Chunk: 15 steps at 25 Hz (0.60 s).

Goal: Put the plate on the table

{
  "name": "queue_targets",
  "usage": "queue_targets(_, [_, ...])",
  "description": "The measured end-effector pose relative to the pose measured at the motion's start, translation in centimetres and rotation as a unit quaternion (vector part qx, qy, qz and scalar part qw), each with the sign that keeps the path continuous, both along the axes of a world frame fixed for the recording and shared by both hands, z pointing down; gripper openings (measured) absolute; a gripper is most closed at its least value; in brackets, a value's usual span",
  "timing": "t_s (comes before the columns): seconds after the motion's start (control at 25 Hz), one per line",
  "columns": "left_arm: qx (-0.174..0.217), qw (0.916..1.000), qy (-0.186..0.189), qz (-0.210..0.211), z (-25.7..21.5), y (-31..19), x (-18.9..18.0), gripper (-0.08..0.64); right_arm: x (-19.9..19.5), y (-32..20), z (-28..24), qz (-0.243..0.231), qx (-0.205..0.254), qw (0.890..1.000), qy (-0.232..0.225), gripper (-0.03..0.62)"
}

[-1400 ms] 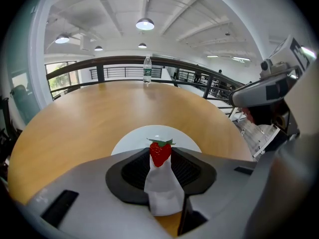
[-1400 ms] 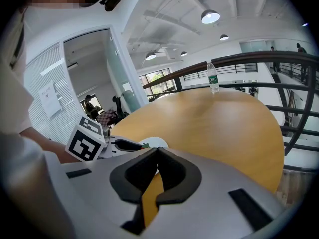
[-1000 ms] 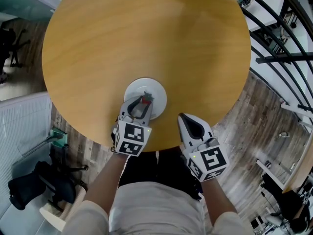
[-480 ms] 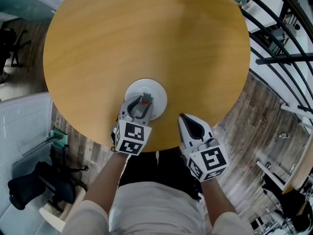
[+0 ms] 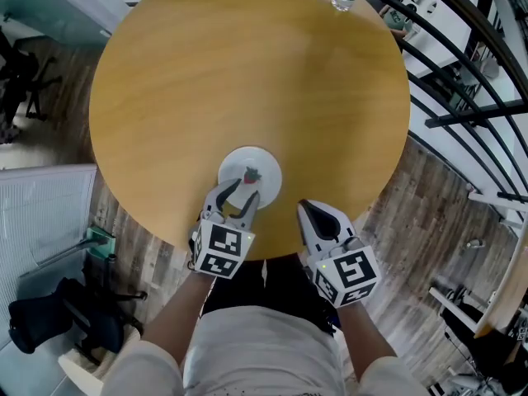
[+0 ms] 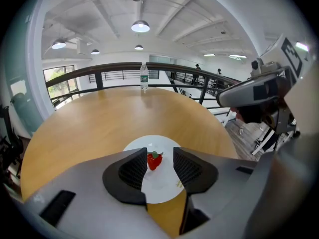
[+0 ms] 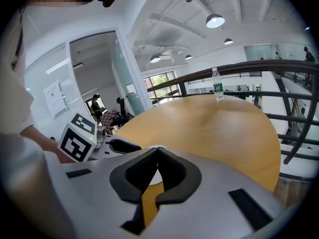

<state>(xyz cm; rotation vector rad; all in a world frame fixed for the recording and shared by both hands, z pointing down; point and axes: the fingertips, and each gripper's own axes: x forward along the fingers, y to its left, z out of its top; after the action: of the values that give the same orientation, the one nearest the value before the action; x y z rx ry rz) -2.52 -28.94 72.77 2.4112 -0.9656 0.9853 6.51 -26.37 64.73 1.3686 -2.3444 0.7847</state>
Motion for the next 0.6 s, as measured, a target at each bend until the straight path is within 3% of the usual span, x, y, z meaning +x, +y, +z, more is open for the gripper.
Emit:
queue_targets(0.16, [0.015,0.9993,0.030,-0.017,-3.8,1.1,-0.4,0.168,-0.3,0.4,-2.7,-0.014,0.020,1.000,0.008,0.020])
queue_targets(0.32, [0.034,0.9974,0.054,-0.035,-7.8,2.1,-1.2,0.081,-0.5,0.9,-4.9,-0.024,0.034,0.999,0.014,0.020])
queue_targets(0.48, [0.062,0.9953,0.070,-0.025,-12.4,4.4,-1.9,0.040,-0.5,2.2,-7.1,-0.027,0.046,0.998,0.019,0.020])
queue_targets(0.6, [0.067,0.9920,0.098,-0.042,-15.0,5.9,-2.8,0.025,-0.4,3.4,-8.6,-0.029,0.055,0.998,0.020,0.020])
